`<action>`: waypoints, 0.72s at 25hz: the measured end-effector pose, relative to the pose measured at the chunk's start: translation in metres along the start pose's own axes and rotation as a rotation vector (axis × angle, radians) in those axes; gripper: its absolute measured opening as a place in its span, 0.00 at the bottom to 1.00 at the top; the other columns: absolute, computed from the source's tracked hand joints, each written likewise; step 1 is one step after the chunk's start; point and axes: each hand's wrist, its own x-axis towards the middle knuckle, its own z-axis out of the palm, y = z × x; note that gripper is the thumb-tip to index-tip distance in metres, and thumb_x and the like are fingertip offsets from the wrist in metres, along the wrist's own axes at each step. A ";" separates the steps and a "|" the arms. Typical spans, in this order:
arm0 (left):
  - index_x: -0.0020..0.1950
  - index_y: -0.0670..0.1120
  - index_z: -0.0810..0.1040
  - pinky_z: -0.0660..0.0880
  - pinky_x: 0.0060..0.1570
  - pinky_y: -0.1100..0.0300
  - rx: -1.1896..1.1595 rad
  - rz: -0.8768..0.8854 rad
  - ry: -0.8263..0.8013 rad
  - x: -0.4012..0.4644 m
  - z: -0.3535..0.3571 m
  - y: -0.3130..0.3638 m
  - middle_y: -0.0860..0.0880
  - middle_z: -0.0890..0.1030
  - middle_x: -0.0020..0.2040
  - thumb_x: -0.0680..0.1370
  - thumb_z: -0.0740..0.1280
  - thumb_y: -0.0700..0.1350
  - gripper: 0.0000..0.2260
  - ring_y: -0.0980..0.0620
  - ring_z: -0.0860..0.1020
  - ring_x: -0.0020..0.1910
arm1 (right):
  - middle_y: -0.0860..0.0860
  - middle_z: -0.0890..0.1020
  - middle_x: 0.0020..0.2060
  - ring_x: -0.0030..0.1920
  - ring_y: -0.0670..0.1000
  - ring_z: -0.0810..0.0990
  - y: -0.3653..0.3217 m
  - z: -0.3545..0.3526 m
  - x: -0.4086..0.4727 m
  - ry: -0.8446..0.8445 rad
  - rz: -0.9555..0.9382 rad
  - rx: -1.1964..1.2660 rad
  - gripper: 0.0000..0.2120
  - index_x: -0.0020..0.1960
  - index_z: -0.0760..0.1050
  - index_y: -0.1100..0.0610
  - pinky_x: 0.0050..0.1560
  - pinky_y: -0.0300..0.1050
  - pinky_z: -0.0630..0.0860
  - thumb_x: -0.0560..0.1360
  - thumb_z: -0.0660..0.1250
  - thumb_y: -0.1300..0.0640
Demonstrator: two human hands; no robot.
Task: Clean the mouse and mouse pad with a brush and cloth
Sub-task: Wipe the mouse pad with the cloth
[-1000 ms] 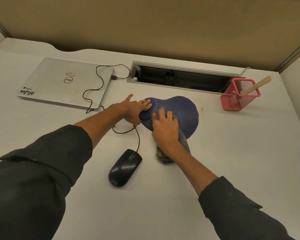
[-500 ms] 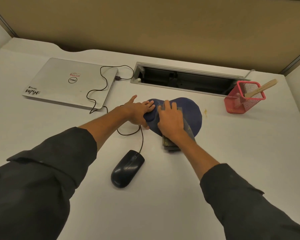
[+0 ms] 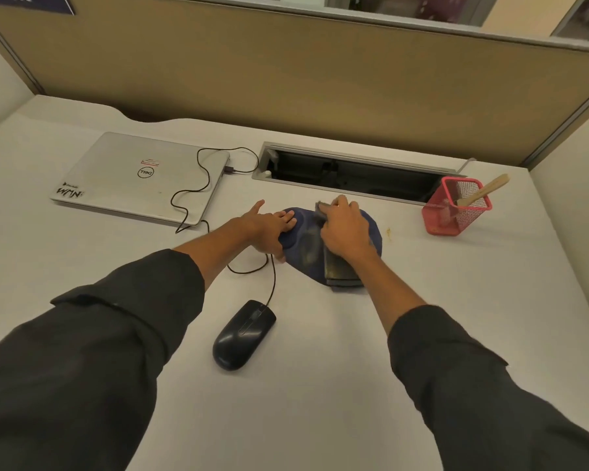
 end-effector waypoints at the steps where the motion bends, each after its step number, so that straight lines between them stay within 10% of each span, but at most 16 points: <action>1: 0.78 0.50 0.44 0.33 0.70 0.42 0.009 -0.005 0.003 0.001 0.000 -0.001 0.47 0.50 0.79 0.75 0.65 0.62 0.41 0.44 0.58 0.76 | 0.56 0.70 0.63 0.61 0.58 0.69 -0.003 0.005 0.004 -0.027 -0.027 -0.113 0.16 0.64 0.72 0.53 0.57 0.53 0.75 0.77 0.61 0.54; 12: 0.78 0.47 0.40 0.32 0.70 0.41 0.255 -0.068 -0.050 -0.008 -0.007 0.010 0.48 0.44 0.79 0.78 0.57 0.64 0.39 0.49 0.48 0.78 | 0.55 0.66 0.63 0.58 0.56 0.67 -0.031 0.022 -0.121 -0.092 -0.304 -0.144 0.21 0.67 0.68 0.54 0.56 0.51 0.69 0.74 0.63 0.57; 18: 0.78 0.46 0.47 0.35 0.72 0.41 0.245 0.051 0.322 -0.042 0.021 0.086 0.45 0.49 0.79 0.79 0.58 0.57 0.33 0.46 0.50 0.77 | 0.52 0.75 0.58 0.55 0.54 0.71 0.072 -0.025 -0.151 0.202 0.057 0.099 0.21 0.66 0.69 0.52 0.41 0.45 0.71 0.73 0.65 0.54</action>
